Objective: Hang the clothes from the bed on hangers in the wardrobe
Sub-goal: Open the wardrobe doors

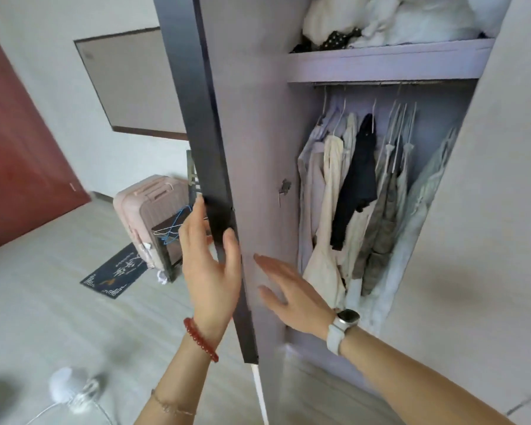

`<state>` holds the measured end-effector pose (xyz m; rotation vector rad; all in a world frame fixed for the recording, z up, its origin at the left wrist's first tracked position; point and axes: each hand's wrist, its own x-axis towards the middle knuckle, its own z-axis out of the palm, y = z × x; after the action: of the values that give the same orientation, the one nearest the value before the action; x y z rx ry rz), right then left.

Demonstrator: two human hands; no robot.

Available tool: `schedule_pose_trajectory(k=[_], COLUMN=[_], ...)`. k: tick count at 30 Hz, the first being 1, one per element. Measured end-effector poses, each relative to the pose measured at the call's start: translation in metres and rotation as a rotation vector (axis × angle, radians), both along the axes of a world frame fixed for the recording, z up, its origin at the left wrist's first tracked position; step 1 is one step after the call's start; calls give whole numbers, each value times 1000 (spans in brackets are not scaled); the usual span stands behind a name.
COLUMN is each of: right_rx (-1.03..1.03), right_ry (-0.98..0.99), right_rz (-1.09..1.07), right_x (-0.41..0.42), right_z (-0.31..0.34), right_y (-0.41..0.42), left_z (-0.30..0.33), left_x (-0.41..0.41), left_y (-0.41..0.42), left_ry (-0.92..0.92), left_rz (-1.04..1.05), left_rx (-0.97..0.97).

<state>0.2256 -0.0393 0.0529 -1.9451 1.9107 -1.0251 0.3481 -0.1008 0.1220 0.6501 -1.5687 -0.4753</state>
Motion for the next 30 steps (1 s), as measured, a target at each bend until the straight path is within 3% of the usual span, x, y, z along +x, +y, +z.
schedule_pose_trajectory(k=[6, 8, 10, 12, 16, 24, 30], right_rx=[-106, -127, -163, -213, -262, -397, -221], right_ry=[50, 76, 115, 155, 205, 617, 711], right_rz=[-42, -76, -146, -241, -470, -863, -1042], right_x=[-4, -18, -39, -67, -139, -285, -336], right_z=[5, 5, 7, 8, 16, 69, 83], right_y=[-20, -19, -15, -6, 31, 119, 127], left_z=[1, -1, -6, -13, -13, 48, 84], left_x=[12, 3, -18, -47, -123, -320, -403], left_y=[-43, -41, -26, -15, -16, 13, 41], left_ry=[-132, -220, -288, -332, -366, -337, -222], left_rz=[263, 385, 378, 209, -141, -695, -987], left_rx=[131, 64, -56, -82, 47, 130, 249])
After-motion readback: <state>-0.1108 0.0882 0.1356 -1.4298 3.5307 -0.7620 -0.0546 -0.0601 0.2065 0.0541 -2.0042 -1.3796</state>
